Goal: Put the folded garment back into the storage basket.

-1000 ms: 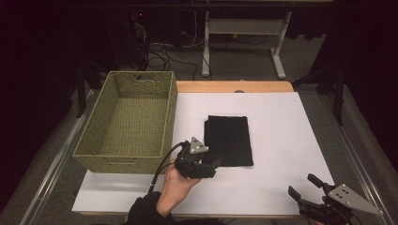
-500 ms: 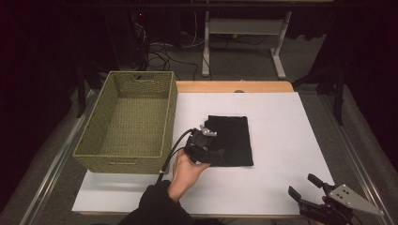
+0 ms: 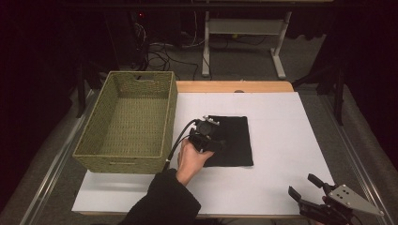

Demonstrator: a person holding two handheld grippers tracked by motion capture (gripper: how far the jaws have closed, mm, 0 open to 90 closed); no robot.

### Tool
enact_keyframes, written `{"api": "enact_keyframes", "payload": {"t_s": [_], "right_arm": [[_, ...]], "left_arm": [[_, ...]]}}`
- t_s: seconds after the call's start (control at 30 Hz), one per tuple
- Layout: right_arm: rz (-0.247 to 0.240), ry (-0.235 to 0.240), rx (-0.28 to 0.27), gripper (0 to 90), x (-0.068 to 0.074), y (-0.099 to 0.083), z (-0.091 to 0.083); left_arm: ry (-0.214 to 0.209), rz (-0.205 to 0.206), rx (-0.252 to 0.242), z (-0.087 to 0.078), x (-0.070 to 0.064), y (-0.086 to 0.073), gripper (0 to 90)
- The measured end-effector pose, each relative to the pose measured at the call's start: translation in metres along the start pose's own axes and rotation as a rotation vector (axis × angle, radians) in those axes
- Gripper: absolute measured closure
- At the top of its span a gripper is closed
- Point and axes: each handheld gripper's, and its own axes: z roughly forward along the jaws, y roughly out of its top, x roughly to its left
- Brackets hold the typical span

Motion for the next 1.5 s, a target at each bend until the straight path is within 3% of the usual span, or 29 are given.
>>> {"api": "enact_keyframes", "payload": {"t_s": [0.53,0.63,0.8,0.93,1.03,1.13,1.33,1.43,1.5], "right_arm": [[0.004,-0.001,0.004,17.6,0.000,0.000,0.001],[0.002,0.000,0.004,17.6,0.000,0.000,0.001],[0.001,-0.001,0.005,17.6,0.000,0.000,0.001],[-0.004,0.001,0.011,17.6,0.000,0.000,0.002],[-0.005,-0.001,0.012,17.6,0.000,0.000,0.002],[-0.005,-0.002,0.011,17.6,0.000,0.000,0.002],[-0.005,-0.001,0.014,17.6,0.001,0.000,0.002],[-0.007,-0.002,0.014,17.6,0.001,0.000,0.002],[-0.010,0.000,0.018,17.6,0.001,0.000,0.003]], "left_arm": [[-0.002,-0.122,0.068,0.034,0.027,0.006,15.3],[-0.024,-0.138,0.091,0.040,0.033,0.005,15.2],[-0.044,-0.148,0.074,0.042,0.035,0.005,12.8],[-0.105,-0.156,0.056,0.044,0.027,0.006,12.8],[-0.082,-0.145,0.055,0.047,0.021,0.008,12.5],[-0.090,-0.144,0.054,0.049,0.017,0.009,12.4],[-0.012,-0.081,0.068,0.053,0.005,0.010,12.5],[-0.006,-0.076,0.065,0.054,0.004,0.009,13.4],[-0.009,-0.056,0.066,0.052,0.000,0.010,18.6]]}}
